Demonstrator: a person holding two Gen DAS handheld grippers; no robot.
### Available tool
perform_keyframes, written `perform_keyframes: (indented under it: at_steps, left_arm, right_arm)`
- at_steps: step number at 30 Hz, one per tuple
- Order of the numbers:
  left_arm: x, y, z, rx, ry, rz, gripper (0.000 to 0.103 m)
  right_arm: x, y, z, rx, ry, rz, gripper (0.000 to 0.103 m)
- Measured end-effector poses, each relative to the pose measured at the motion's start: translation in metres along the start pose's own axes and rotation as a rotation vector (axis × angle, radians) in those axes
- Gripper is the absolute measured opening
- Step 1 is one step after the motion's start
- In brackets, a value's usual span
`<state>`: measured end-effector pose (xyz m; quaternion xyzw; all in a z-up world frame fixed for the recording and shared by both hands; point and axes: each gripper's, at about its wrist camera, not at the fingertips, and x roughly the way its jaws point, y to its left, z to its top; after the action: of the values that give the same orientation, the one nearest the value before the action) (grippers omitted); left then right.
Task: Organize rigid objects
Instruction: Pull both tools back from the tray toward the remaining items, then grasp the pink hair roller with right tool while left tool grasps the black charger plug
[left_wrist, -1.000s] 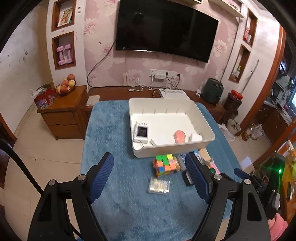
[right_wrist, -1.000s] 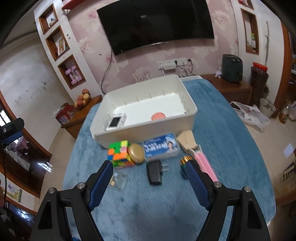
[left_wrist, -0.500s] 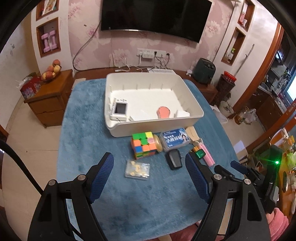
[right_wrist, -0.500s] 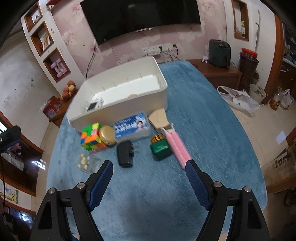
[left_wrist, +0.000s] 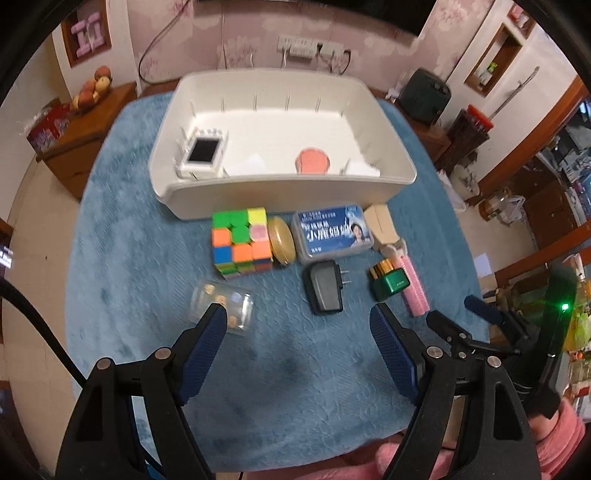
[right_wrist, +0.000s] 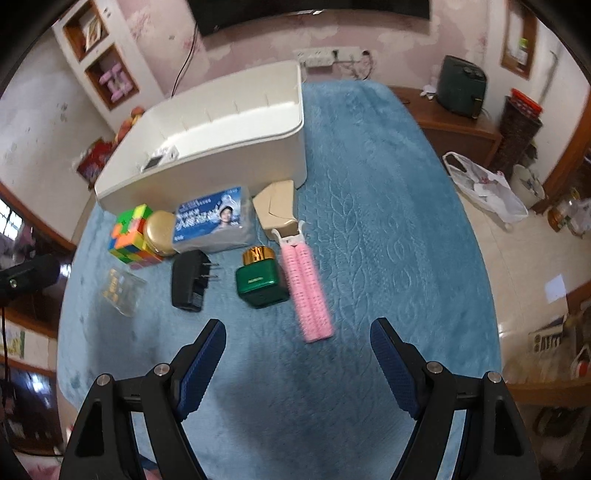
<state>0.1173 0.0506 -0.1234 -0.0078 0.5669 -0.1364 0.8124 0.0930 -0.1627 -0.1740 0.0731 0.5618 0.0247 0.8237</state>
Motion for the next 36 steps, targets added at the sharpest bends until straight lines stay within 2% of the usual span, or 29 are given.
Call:
perform_keyframes:
  at_steps: [7,13,25,28,30,34,36]
  left_arm:
    - [0.044,-0.015,0.011,-0.055,0.103,0.034,0.082]
    - [0.082,-0.017,0.017,-0.146,0.190,0.040,0.082]
    - [0.128,-0.016,0.015,-0.274,0.288,0.058,0.082]
    - [0.134,-0.016,0.014,-0.286,0.294,0.069,0.082]
    - [0.139,-0.016,0.014,-0.293,0.301,0.081,0.082]
    - [0.144,-0.016,0.013,-0.300,0.313,0.112,0.082]
    - [0.145,-0.018,0.012,-0.297,0.317,0.123,0.082]
  right_arm:
    - [0.029,0.004,0.016,-0.182,0.104,0.019,0.081]
    - [0.046,0.017,0.010,-0.382,0.172,0.037,0.081]
    - [0.058,0.044,-0.017,-0.697,0.206,0.080,0.081]
    - [0.060,0.045,-0.021,-0.722,0.203,0.087,0.080]
    - [0.061,0.043,-0.020,-0.713,0.202,0.088,0.075]
    - [0.069,0.034,-0.012,-0.641,0.221,0.106,0.066]
    - [0.070,0.031,-0.007,-0.602,0.215,0.126,0.065]
